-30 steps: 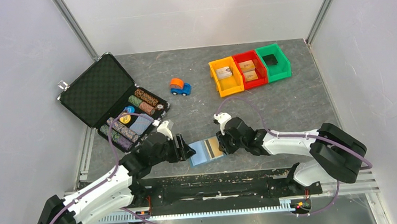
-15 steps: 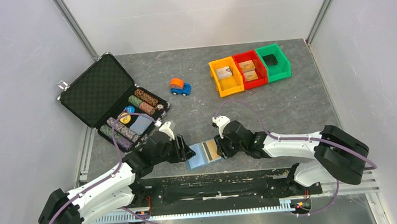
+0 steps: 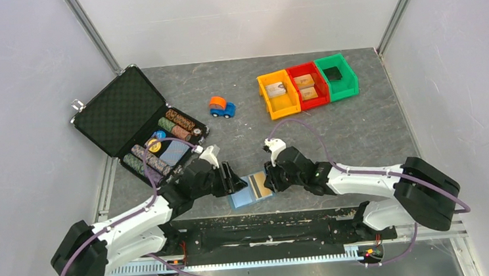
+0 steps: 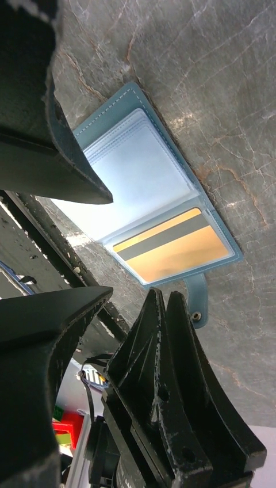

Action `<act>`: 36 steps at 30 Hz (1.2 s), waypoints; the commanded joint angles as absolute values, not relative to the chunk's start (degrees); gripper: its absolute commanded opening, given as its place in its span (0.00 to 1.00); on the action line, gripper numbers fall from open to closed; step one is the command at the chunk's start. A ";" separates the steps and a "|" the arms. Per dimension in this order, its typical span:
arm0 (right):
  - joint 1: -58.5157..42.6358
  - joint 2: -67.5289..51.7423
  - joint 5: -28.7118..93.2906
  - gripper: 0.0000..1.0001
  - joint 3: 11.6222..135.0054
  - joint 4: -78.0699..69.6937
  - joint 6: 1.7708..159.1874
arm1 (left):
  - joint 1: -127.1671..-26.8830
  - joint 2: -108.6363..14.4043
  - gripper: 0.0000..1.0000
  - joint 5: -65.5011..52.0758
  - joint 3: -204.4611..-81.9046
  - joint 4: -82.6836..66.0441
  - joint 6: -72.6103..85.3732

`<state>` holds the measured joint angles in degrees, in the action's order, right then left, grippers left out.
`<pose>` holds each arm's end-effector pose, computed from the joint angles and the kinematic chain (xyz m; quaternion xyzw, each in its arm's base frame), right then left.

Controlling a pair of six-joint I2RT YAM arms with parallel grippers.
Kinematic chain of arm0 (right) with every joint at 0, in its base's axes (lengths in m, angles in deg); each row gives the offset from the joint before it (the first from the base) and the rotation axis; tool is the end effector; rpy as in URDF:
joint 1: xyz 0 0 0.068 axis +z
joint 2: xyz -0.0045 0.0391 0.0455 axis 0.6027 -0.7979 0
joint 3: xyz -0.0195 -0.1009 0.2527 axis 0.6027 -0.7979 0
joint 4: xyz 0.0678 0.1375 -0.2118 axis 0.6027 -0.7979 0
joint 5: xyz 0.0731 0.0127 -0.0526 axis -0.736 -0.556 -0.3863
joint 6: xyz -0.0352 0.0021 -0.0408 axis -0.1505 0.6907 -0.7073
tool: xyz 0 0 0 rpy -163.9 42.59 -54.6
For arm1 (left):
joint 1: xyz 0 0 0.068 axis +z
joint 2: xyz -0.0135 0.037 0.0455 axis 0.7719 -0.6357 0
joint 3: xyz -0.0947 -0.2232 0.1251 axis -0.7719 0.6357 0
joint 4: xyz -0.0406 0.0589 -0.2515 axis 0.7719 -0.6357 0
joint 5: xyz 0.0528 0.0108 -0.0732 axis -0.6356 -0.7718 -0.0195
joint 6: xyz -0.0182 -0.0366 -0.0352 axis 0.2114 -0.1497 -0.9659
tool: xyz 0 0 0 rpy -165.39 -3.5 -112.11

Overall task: Take the credit cards out of the card holder
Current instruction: Remove the credit card from the card holder.

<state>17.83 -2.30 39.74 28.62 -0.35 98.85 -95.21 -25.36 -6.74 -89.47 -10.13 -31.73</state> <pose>0.1452 0.2070 0.1676 -0.2343 0.8804 0.2664 0.3147 0.1300 -0.1357 0.1714 -0.0055 0.8849 -0.3817 0.2669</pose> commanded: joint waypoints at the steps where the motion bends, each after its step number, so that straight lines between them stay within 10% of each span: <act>1: 17.90 -4.24 39.58 0.28 30.81 2.89 100.29 | -95.09 -26.70 0.61 -5.61 -89.21 -4.66 -34.67; 36: 11.81 -8.10 25.42 0.12 20.74 17.59 106.51 | -95.09 -40.11 0.51 -7.24 -86.42 6.96 -37.32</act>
<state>12.21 -9.55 27.53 21.16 17.86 105.76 -95.21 -39.32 -6.00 -87.20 3.73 -35.38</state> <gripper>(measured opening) 0.089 0.518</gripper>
